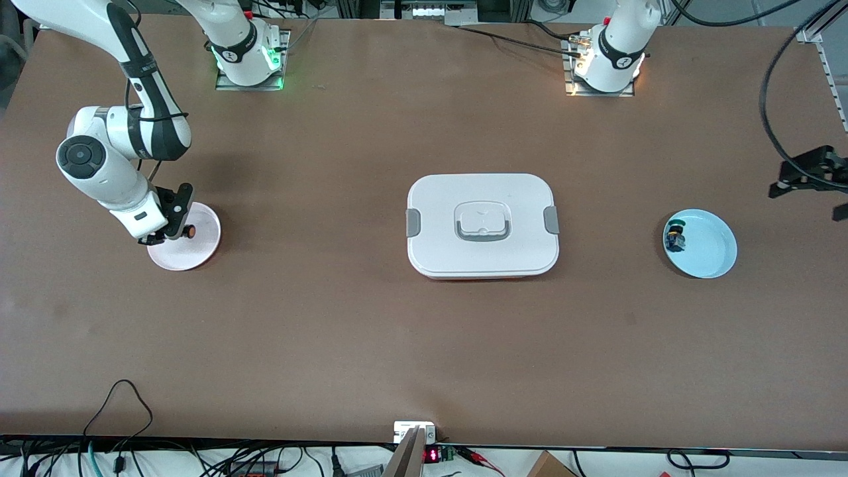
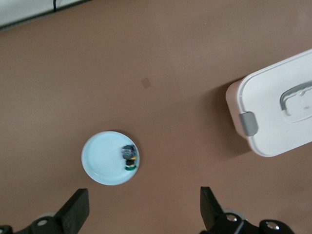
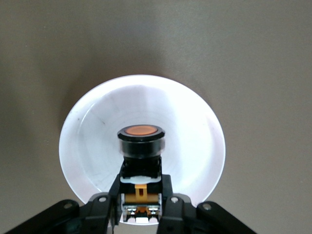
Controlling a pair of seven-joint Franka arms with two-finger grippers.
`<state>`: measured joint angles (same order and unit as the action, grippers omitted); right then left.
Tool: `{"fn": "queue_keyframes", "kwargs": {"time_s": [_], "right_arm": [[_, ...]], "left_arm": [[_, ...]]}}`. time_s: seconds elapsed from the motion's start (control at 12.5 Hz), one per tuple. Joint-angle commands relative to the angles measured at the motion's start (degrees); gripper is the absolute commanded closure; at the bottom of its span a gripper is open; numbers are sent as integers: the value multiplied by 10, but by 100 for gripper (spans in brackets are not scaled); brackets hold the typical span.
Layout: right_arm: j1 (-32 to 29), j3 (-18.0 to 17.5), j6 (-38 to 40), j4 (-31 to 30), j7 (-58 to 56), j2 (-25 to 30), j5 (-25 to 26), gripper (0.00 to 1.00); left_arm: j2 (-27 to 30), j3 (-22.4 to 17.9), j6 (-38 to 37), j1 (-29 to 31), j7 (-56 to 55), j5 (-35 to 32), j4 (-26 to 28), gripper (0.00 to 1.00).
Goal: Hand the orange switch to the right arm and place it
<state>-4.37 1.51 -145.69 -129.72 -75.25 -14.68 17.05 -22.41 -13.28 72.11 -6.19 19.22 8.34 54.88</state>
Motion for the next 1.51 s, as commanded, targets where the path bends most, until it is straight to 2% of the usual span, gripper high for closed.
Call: {"fn": "queue_keyframes", "kwargs": {"time_s": [0.0, 0.32, 0.56, 0.72, 0.8, 0.88, 0.96, 1.04, 1.43], "right_arm": [[-11, -5, -35, -6, -46, -11, 8, 94], [-40, -5, -79, -7, -93, -46, 8, 93], [-41, -4, -109, -21, -94, -53, 9, 93], [-42, -4, -133, -34, -94, -59, 9, 93], [-42, -4, -133, -34, -94, -59, 9, 93], [-42, -4, -132, -34, -94, -58, 8, 87], [-42, -4, -131, -34, -86, -55, 7, 51], [-42, -4, -131, -34, -83, -51, 5, 2], [-39, -3, -94, -19, -54, 13, -3, 0]], "left_arm": [[32, -2, -24, -31, -151, -18, 39, 0], [124, 5, 53, -37, -210, -21, 212, 0], [212, 42, 151, -34, -249, -68, 370, 0], [229, 42, 193, -30, -254, -68, 423, 0], [229, 42, 196, -30, -255, -68, 422, 0], [229, 42, 195, -29, -255, -67, 419, 0], [229, 42, 194, -29, -255, -67, 418, 0], [229, 42, 194, -29, -255, -67, 417, 0], [229, 47, 190, -36, -256, -68, 414, 0]]}}
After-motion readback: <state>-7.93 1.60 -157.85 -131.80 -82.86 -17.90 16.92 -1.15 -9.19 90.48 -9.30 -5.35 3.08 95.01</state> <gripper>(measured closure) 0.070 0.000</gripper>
